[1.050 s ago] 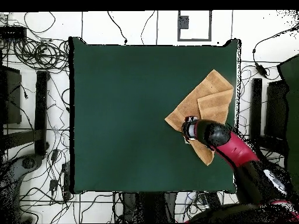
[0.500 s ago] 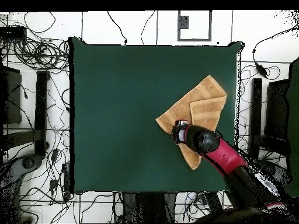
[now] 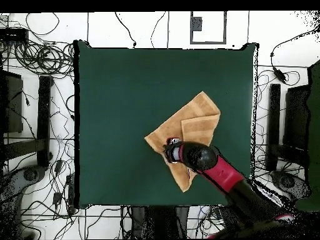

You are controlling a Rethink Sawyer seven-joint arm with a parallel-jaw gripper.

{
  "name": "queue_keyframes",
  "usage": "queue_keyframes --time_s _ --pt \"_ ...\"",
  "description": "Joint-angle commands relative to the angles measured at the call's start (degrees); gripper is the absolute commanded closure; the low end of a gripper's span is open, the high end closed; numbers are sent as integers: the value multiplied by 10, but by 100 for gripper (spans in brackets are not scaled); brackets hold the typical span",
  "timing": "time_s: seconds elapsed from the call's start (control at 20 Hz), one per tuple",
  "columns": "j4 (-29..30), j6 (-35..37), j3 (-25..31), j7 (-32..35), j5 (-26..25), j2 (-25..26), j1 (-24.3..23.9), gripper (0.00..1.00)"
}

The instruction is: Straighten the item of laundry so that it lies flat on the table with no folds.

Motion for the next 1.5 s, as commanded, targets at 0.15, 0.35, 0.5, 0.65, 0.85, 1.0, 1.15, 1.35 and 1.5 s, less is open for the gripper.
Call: queue_keyframes --time_s 0.15,0.35,0.5,0.65,0.85,1.0,1.15,1.35,1.5 --pt "109 -15 112 65 43 48 8 100" --pt "114 -25 112 70 43 44 9 100" --pt "95 -46 77 64 20 22 33 100" --pt "72 -76 20 80 12 -19 73 0" --pt "57 -137 -44 102 7 -57 121 0" --pt "51 -163 -80 102 11 -73 149 0" --pt "27 -150 -99 83 18 -76 156 0" --pt "1 -130 -126 69 29 -93 171 0" --pt "-26 -97 -143 53 33 -106 179 0"
